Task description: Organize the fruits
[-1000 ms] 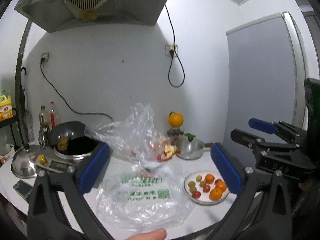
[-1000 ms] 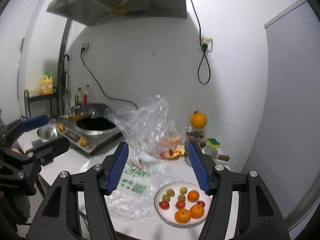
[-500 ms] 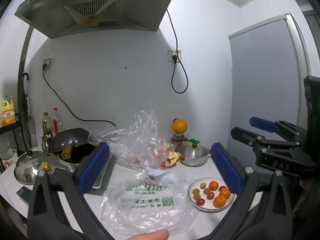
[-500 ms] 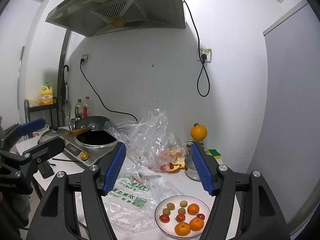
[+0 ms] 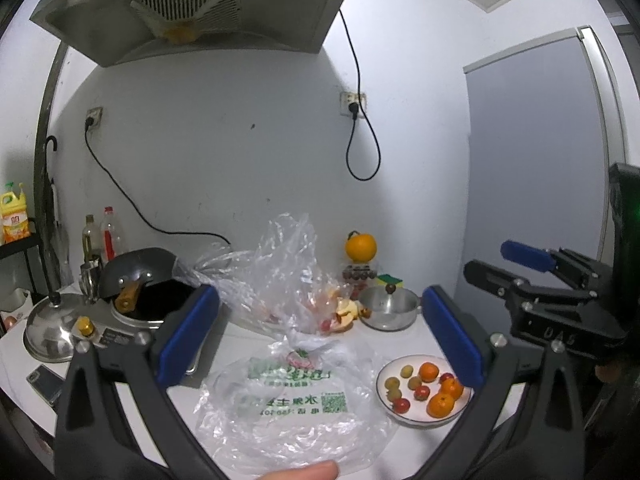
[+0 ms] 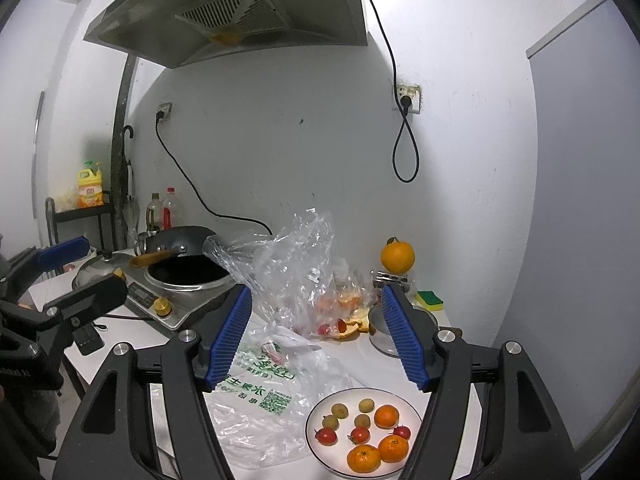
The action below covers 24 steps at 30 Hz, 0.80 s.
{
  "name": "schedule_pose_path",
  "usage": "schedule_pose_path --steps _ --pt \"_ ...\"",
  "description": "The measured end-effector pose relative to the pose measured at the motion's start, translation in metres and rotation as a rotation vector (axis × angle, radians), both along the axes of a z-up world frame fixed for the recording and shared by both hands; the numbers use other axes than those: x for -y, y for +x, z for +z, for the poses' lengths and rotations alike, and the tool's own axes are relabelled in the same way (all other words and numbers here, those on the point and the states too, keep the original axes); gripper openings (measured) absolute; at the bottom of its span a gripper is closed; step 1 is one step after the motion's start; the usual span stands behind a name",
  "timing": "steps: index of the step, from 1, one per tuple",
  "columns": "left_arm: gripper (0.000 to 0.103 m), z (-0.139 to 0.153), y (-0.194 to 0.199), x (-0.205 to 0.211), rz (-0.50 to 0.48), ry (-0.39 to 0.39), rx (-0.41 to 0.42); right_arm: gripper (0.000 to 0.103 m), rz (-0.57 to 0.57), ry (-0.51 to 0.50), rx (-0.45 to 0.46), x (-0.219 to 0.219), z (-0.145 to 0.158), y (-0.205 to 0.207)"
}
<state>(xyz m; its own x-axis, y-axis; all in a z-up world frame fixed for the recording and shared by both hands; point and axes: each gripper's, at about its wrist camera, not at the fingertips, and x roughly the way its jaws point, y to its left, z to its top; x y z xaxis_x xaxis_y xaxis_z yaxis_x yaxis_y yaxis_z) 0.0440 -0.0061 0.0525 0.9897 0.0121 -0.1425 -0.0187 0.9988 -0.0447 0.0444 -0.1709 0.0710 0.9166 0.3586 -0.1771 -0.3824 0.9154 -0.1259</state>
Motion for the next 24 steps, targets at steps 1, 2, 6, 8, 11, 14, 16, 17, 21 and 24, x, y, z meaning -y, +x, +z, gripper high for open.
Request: schedule_pose_path --steps 1,2,6,8,11,14,16,17,21,24 --pt "0.102 0.000 0.000 0.000 -0.003 0.001 0.001 0.071 0.000 -0.001 -0.002 0.001 0.000 0.001" --pt "0.102 0.000 0.001 0.000 -0.003 0.002 0.001 0.071 0.000 -0.002 -0.003 0.001 -0.001 0.002" --pt "0.102 -0.001 0.006 -0.001 -0.003 -0.006 -0.004 0.071 -0.002 0.000 -0.006 0.001 -0.001 0.006" --pt "0.102 -0.001 0.008 -0.002 -0.001 -0.010 -0.004 0.071 -0.003 0.002 -0.010 0.001 -0.001 0.009" --pt "0.102 -0.002 0.011 -0.004 -0.002 -0.013 -0.007 0.071 -0.004 0.000 -0.012 0.001 -0.001 0.011" --pt "0.102 -0.003 0.014 -0.004 -0.006 -0.013 -0.013 0.071 -0.005 0.002 -0.014 0.001 -0.001 0.013" --pt "0.102 -0.004 0.017 -0.004 -0.007 -0.012 -0.020 0.071 -0.006 0.004 -0.016 0.003 -0.002 0.016" --pt "0.102 -0.005 0.019 -0.003 -0.008 -0.012 -0.022 0.071 -0.007 0.005 -0.017 0.003 -0.002 0.017" --pt "0.102 -0.006 0.023 -0.003 -0.006 -0.009 -0.027 0.071 -0.007 0.010 -0.025 0.005 -0.004 0.023" --pt "0.102 -0.006 0.025 -0.002 -0.004 -0.012 -0.031 0.071 -0.007 0.015 -0.029 0.007 -0.005 0.026"
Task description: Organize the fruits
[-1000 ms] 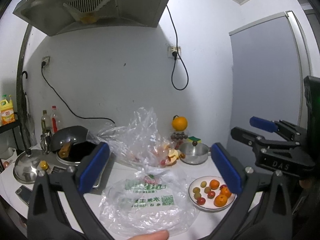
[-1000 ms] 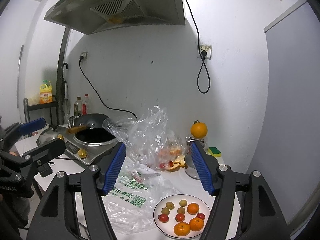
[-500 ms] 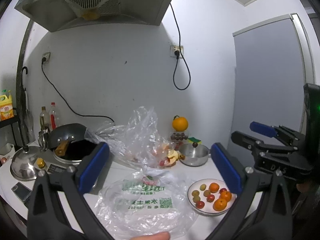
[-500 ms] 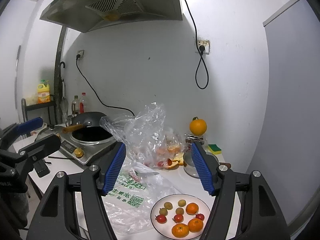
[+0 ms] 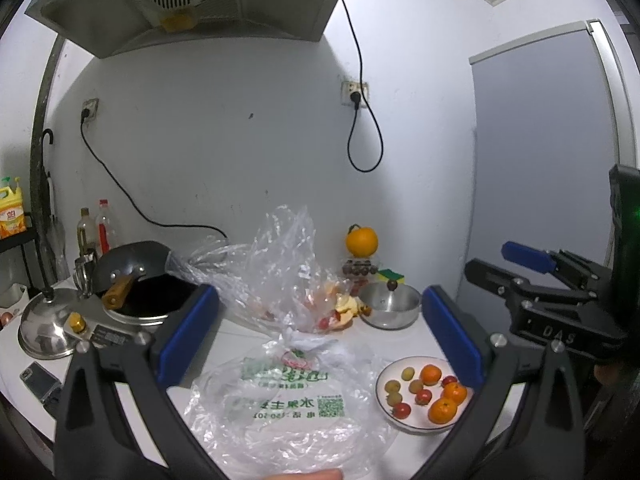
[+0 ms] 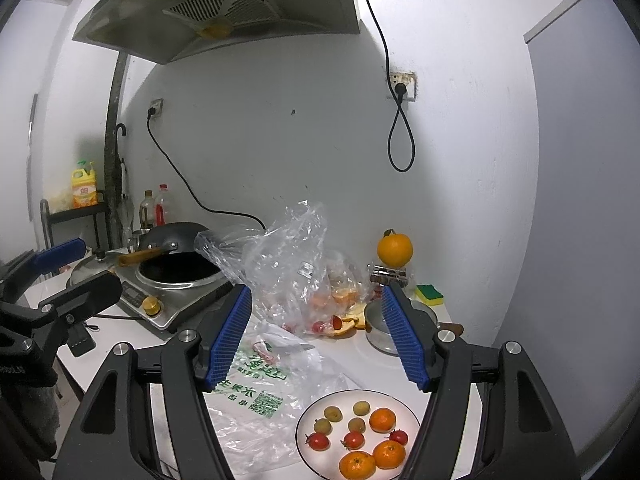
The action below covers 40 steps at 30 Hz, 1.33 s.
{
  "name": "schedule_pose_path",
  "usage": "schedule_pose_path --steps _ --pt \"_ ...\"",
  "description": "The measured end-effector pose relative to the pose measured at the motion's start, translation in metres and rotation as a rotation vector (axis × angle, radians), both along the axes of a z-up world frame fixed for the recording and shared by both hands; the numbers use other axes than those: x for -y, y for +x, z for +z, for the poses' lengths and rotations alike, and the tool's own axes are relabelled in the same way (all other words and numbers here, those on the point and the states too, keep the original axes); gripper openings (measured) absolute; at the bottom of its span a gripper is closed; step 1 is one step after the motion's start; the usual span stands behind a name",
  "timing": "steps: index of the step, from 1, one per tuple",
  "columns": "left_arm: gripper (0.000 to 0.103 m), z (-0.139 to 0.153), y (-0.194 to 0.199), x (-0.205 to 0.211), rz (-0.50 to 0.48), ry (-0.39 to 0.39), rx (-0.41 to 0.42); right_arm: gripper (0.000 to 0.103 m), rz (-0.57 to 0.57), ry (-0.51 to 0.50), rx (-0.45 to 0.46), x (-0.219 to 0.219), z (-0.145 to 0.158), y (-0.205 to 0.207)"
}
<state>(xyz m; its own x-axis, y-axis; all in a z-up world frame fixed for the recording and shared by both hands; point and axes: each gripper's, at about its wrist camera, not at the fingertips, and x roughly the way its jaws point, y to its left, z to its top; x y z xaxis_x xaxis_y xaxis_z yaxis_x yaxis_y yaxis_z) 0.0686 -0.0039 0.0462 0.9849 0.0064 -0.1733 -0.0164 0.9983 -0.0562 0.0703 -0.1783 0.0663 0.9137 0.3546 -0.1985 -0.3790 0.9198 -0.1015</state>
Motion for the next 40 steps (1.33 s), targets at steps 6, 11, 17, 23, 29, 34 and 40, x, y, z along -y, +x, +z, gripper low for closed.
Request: schedule_pose_path --steps 6,11,17,23,29,34,40 --pt "0.102 0.000 0.001 -0.001 0.011 -0.006 0.003 0.071 0.000 0.003 -0.004 0.004 -0.001 0.004" --pt "0.102 0.001 0.003 -0.002 0.011 -0.007 0.005 0.071 0.002 0.008 -0.004 0.005 0.000 0.007" --pt "0.102 -0.002 0.005 0.000 0.004 -0.002 -0.002 0.071 0.003 0.007 -0.007 0.007 -0.001 0.010" --pt "0.102 -0.001 0.006 0.002 0.003 0.003 -0.002 0.071 0.002 0.009 -0.008 0.009 -0.002 0.009" --pt "0.102 0.000 0.007 0.004 -0.004 0.009 -0.001 0.071 -0.001 0.015 -0.006 0.013 -0.002 0.009" --pt "0.102 0.001 0.009 0.006 -0.009 0.012 -0.001 0.071 -0.002 0.015 -0.006 0.014 -0.002 0.009" --pt "0.102 0.001 0.010 0.010 -0.030 0.016 0.002 0.071 -0.007 0.020 -0.005 0.019 -0.002 0.011"
